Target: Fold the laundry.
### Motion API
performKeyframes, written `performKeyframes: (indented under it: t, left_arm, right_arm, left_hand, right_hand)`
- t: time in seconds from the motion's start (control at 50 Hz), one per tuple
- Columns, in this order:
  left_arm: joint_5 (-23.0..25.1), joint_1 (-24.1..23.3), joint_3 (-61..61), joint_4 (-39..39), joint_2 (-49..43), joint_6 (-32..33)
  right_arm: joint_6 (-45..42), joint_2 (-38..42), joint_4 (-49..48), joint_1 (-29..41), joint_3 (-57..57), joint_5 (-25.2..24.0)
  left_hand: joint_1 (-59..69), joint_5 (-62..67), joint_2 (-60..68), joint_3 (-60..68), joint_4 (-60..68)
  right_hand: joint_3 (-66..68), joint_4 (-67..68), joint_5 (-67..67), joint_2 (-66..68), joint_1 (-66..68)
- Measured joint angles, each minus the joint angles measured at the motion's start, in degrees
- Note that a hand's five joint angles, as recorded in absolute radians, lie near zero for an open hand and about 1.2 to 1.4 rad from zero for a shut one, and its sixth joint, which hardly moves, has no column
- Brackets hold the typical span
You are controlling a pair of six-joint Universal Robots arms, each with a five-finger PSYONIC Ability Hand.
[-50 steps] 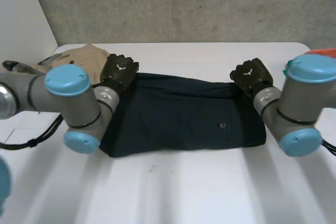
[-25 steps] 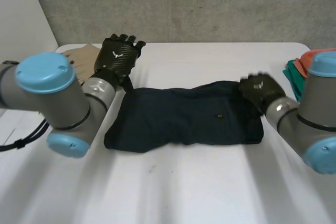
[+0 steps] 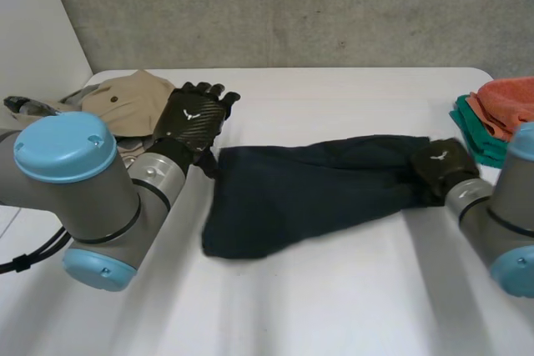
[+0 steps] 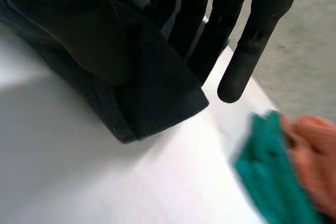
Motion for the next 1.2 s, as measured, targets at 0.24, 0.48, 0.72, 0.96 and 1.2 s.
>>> performKeyframes:
  t: [0.24, 0.48, 0.72, 0.96, 1.2]
  left_arm:
    - [0.01, 0.46, -3.39, -0.01, 3.31, -0.02]
    - [0.02, 0.50, -6.67, 0.00, 6.21, -1.48]
    - [-0.11, -0.35, -1.14, 0.80, 6.33, -4.43]
    - [-0.07, -7.23, 15.39, -2.78, -1.48, -13.20]
    - [-4.77, -13.50, 29.88, -19.03, -19.40, -13.48]
  right_arm:
    - [-27.10, -3.89, -2.68, 5.09, -1.99, 0.45]
    - [-32.49, 1.46, -7.54, 27.36, -0.70, -16.38]
    - [-9.44, -5.79, -6.52, 24.39, 0.22, -17.89]
    - [32.31, -13.66, 2.05, 8.75, -3.93, -14.86]
    - [29.18, 3.05, 16.65, 6.04, -18.44, -17.95]
  left_hand:
    - [0.01, 0.00, 0.00, 0.00, 0.00]
    - [0.00, 0.00, 0.00, 0.00, 0.00]
    - [0.00, 0.00, 0.00, 0.00, 0.00]
    - [0.00, 0.00, 0.00, 0.00, 0.00]
    - [0.00, 0.00, 0.00, 0.00, 0.00]
  right_hand:
    - [0.63, 0.12, 0.95, 0.80, 2.73]
    - [-17.44, -18.59, -15.84, -17.24, -12.54]
    - [-55.46, -56.38, -52.88, -54.42, -47.82]
    - [-55.46, -56.38, -52.88, -54.42, -47.82]
    - [-55.46, -56.38, -52.88, -54.42, -47.82]
